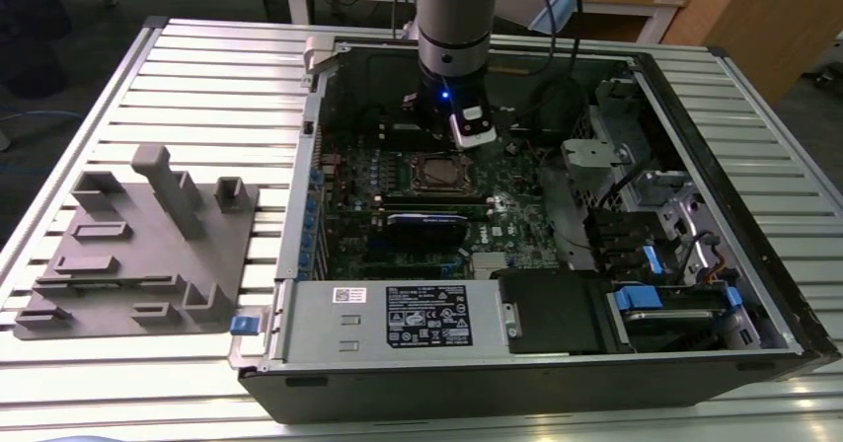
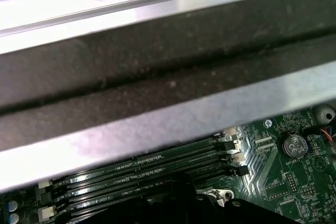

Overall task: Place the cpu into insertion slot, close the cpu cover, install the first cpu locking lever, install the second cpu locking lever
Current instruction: 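Install the first cpu locking lever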

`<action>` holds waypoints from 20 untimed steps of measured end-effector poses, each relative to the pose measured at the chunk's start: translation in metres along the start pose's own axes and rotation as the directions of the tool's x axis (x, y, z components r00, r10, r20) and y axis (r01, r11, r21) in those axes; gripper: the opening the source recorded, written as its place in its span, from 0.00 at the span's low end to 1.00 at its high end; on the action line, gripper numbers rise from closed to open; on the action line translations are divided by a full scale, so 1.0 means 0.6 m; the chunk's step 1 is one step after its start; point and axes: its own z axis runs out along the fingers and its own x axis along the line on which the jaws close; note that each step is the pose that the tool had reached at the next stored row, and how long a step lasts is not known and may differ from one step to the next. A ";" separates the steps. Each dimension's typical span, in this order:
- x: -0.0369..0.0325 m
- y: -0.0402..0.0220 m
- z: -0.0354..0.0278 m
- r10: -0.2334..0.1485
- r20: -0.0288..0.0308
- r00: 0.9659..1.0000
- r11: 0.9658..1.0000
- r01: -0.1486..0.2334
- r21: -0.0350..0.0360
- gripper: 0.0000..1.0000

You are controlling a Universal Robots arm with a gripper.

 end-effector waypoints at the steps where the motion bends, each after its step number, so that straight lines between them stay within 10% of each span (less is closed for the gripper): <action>1: 0.000 0.000 0.000 0.001 0.000 1.000 1.000 -0.001 0.000 0.11; 15: 0.001 0.002 0.001 0.042 0.010 0.999 0.999 -0.042 0.003 0.11; 20: 0.001 0.001 0.003 0.040 0.017 0.999 0.999 -0.041 0.015 0.11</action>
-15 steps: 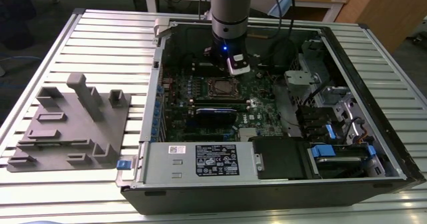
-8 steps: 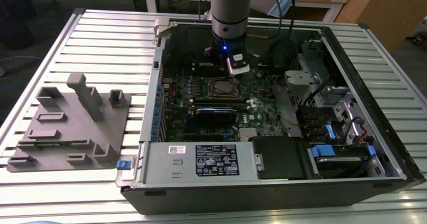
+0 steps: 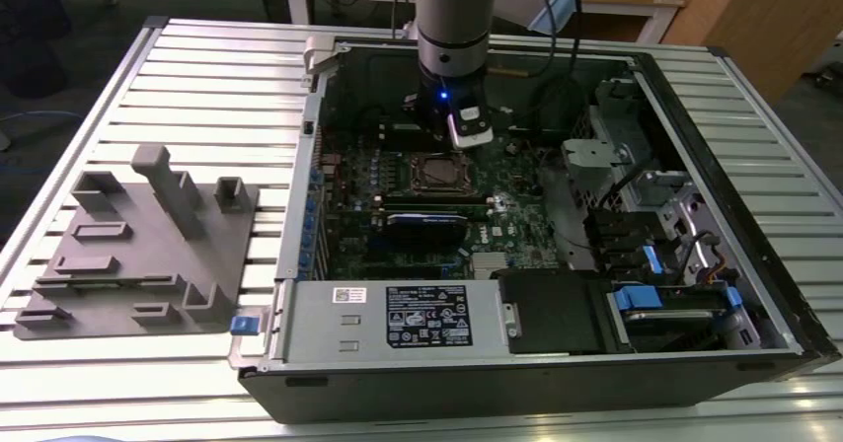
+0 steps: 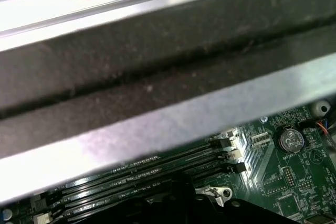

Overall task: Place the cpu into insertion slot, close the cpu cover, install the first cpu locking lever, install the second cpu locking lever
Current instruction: 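Install the first cpu locking lever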

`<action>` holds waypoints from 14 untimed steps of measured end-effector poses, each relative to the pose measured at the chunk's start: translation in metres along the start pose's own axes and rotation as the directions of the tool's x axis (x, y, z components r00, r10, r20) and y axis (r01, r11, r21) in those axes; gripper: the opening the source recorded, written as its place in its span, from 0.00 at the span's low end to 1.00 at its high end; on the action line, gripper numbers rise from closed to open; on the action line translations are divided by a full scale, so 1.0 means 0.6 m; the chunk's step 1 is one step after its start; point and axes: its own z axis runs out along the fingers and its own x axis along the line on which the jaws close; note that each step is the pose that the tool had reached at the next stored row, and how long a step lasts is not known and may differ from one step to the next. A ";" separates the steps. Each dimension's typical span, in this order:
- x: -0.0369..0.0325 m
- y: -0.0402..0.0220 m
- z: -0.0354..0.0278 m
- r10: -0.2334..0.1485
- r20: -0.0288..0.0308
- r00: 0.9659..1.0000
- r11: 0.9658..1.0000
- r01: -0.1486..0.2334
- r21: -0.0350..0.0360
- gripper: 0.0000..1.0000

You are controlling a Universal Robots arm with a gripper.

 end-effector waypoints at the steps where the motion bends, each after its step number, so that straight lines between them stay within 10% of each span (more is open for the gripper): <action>1: 0.000 0.000 0.000 -0.001 0.003 1.000 1.000 0.001 0.004 0.11; 6: 0.003 -0.001 0.002 -0.005 0.018 1.000 1.000 0.005 0.014 0.11; 14: 0.004 0.000 0.000 -0.003 0.020 1.000 1.000 0.003 0.017 0.11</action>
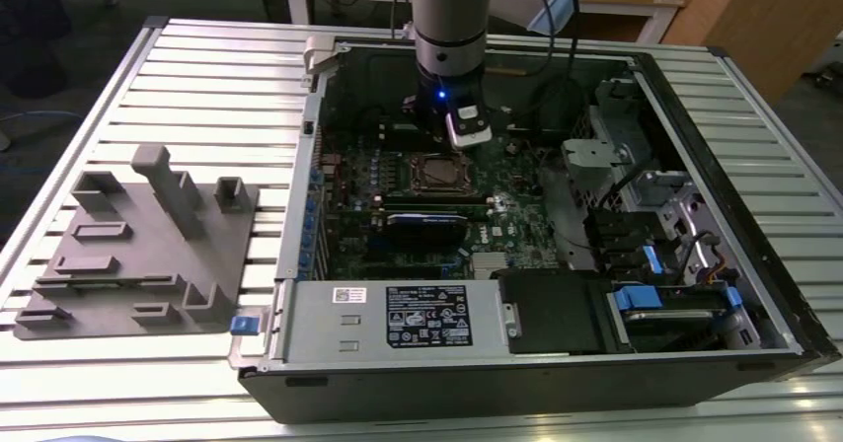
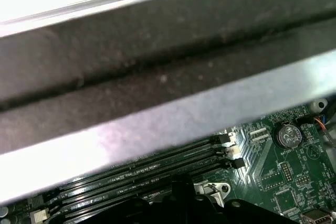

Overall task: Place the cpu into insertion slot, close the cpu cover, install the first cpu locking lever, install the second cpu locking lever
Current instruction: 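Install the first cpu locking lever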

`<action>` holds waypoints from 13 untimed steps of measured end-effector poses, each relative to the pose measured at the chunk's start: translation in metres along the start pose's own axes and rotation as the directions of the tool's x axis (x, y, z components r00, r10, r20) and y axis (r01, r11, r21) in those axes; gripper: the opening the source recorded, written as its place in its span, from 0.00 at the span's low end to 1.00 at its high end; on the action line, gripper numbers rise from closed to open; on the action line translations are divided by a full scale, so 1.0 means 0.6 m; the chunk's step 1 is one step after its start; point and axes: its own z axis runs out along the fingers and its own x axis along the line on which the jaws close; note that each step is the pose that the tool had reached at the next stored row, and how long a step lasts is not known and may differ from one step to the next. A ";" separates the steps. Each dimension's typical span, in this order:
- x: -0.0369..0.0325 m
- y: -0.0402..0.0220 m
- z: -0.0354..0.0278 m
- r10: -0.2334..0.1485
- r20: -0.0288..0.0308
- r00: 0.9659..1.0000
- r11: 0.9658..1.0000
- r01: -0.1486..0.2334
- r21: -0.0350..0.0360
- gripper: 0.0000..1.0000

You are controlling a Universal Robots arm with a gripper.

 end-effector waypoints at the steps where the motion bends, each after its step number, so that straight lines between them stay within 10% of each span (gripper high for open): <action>1: 0.000 0.001 0.000 0.000 0.000 1.000 1.000 0.000 0.001 0.11; 13: 0.006 0.008 -0.004 0.016 0.007 1.000 1.000 -0.016 0.005 0.11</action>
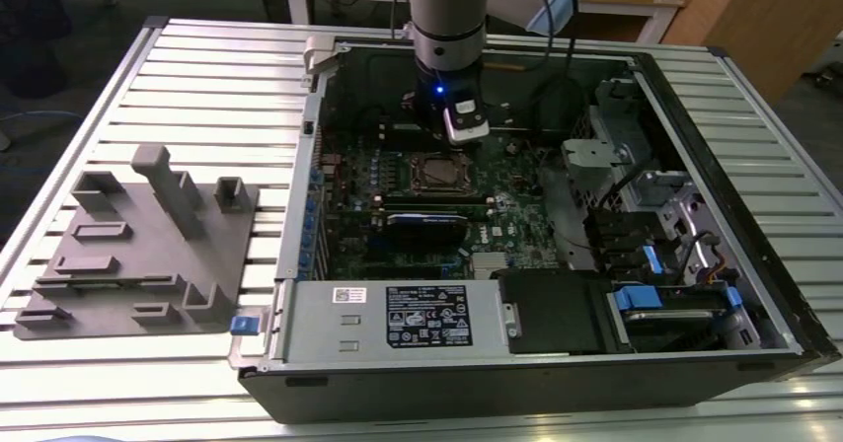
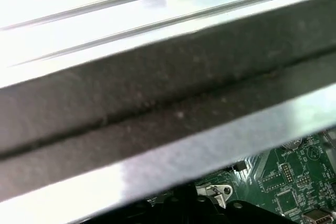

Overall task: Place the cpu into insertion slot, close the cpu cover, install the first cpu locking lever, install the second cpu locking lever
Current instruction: 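Install the first cpu locking lever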

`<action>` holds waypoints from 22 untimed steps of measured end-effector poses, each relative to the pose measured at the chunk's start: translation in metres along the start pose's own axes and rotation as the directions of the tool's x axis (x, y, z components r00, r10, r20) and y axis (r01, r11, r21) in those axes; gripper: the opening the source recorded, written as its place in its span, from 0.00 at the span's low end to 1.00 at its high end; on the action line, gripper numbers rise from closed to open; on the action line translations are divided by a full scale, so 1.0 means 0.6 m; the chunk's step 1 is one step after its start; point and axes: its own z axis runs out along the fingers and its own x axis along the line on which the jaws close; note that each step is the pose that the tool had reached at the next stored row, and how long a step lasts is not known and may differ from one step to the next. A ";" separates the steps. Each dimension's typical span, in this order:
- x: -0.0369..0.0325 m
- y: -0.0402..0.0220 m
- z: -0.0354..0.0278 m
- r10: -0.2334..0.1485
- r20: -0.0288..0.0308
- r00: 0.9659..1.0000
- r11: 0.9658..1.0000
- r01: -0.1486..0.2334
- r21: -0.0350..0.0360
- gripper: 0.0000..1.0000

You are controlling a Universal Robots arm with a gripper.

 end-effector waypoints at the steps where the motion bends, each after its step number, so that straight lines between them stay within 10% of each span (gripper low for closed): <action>1: 0.001 0.000 0.000 0.004 0.001 1.000 1.000 -0.004 0.000 0.11; 22: 0.003 0.005 0.001 0.008 0.007 1.000 1.000 -0.008 0.008 0.11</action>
